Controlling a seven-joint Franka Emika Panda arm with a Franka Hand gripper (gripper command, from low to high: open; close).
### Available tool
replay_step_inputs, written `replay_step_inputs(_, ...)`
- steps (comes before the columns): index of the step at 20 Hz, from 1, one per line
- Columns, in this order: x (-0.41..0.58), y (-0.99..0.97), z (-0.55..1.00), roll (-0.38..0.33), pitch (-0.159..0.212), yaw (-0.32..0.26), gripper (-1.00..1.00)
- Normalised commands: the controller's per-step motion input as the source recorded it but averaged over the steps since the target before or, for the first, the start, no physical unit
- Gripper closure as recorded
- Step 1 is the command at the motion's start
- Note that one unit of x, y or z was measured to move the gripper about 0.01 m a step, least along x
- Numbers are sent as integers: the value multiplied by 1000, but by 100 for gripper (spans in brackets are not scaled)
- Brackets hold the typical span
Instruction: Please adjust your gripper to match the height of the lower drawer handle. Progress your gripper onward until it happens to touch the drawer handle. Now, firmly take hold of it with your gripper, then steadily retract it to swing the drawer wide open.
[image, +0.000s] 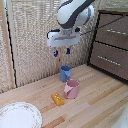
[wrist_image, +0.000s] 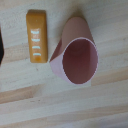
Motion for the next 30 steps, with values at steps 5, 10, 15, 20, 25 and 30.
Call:
replay_step_inputs(5, -121, -94, -81, -375, -1, 106, -100)
replay_step_inputs(10, -93, -95, -118, -375, 0, 105, -100)
replay_step_inputs(15, 15, -71, -126, -375, -27, 92, -100)
replay_step_inputs(20, 75, -48, -131, -375, -14, 63, -100)
replay_step_inputs(25, 4, -83, -177, -375, 0, 108, -100)
replay_step_inputs(30, 0, -87, -207, -375, 0, 169, -100)
